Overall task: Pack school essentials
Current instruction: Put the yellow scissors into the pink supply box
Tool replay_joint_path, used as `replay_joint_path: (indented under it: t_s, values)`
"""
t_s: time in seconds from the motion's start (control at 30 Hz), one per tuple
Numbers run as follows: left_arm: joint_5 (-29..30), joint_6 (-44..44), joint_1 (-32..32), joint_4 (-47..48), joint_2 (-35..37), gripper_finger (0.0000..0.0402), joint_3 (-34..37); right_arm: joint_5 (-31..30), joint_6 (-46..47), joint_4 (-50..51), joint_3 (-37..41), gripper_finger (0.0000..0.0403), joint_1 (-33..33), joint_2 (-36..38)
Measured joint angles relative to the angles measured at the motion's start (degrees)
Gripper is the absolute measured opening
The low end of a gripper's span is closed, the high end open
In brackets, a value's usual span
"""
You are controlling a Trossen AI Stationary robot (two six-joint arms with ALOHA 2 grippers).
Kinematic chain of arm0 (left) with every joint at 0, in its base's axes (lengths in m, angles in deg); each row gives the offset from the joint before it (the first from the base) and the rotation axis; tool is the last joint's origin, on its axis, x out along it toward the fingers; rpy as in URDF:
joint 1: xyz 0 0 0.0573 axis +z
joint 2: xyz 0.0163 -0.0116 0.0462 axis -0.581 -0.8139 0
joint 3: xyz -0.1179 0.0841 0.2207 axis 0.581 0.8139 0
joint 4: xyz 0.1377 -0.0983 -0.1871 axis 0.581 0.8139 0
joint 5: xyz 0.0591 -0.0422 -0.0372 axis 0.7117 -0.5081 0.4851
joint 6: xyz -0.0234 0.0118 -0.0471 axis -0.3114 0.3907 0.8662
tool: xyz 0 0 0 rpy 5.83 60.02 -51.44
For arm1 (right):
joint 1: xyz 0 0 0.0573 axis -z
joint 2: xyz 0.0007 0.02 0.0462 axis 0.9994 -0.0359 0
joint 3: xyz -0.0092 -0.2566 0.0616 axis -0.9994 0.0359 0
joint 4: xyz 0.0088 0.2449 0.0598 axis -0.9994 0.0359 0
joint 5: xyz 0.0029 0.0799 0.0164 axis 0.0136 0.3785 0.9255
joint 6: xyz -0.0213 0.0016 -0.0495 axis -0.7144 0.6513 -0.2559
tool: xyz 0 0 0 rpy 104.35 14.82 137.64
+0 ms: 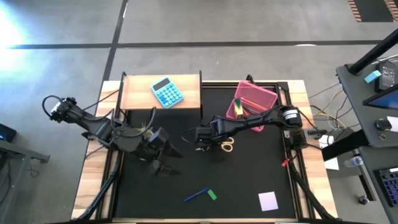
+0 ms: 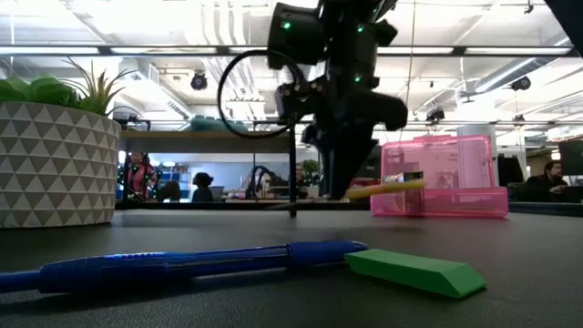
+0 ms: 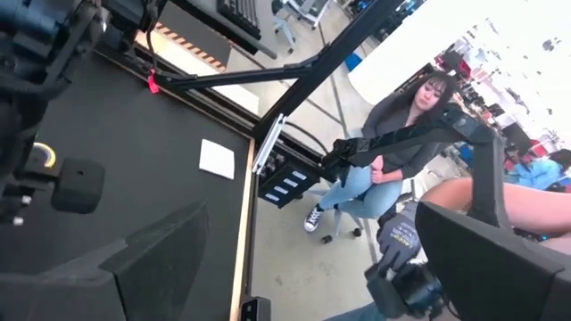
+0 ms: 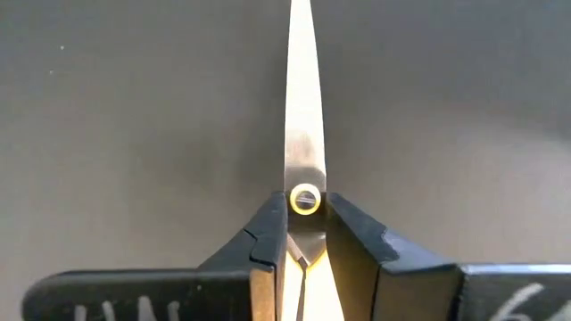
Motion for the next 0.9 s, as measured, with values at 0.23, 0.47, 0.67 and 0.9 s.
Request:
replay_joint_path:
  t_s: [0.23,0.47,0.67,0.9]
  values:
    - [0.09,-0.7,0.27,0.47,2.15,0.038,0.02,-4.21,5.11,2.73,4.23,0.0054,2.32,7.92]
    - [0.2,-4.45,0.66,0.52,4.18,0.038,0.02,-11.57,15.1,3.82,11.8,0.0054,6.76,19.24]
    - [0.22,-7.31,0.85,1.29,6.44,0.038,0.07,-18.85,25.13,5.13,19.31,0.0054,11.59,28.65]
    - [0.2,-9.26,0.87,4.17,9.19,0.038,0.27,-23.19,33.67,5.06,26.95,0.0054,18.1,35.17]
